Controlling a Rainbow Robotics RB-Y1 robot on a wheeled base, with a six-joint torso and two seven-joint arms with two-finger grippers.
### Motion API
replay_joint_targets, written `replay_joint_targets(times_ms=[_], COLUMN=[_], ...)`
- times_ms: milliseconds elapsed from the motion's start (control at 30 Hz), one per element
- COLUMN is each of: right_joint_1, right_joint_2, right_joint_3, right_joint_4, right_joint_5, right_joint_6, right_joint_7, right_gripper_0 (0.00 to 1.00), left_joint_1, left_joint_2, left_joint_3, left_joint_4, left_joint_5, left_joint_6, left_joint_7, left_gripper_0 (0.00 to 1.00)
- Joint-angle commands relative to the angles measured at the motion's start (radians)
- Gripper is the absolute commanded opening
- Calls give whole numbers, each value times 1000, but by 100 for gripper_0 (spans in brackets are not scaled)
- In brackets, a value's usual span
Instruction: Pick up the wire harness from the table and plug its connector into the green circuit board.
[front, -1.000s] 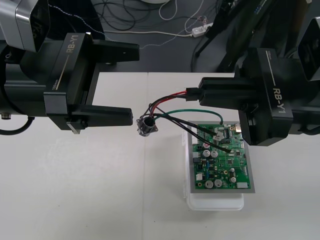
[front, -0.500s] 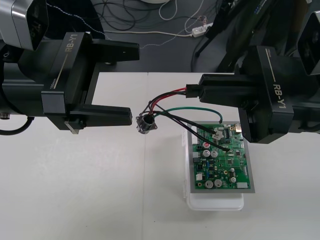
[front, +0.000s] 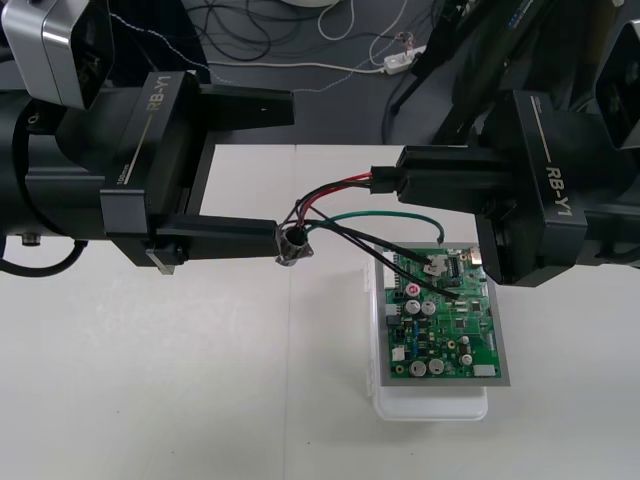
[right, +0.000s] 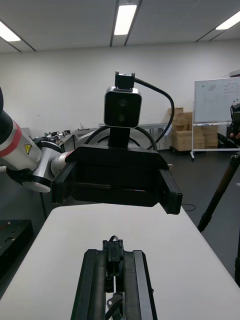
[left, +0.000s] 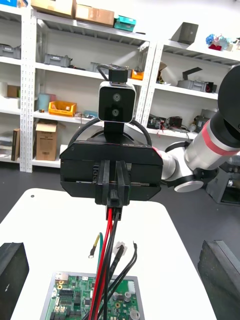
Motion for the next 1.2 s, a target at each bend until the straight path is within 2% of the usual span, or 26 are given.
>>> replay_joint_targets(times_ms=[33, 800, 1200], right_joint_1=[-11, -11, -47], right_joint_2=[21, 43, 53], right_joint_3=[2, 2, 16], right_joint_4=[-32, -32, -38], right_joint_5=[-6, 6, 41], right_joint_6=[10, 11, 11], right_joint_7=[-25, -33, -65], right_gripper_0=[0, 0, 0], left_joint_1=[5, 4, 1], left_joint_2=[-23, -62, -65], left_joint_3=[-12, -22, -22], left_joint_4=[-15, -15, -15], left_joint_5=[-17, -42, -55], left_joint_6=[48, 53, 53], left_joint_7=[-57, -55, -55], left_gripper_0=[100, 100, 100])
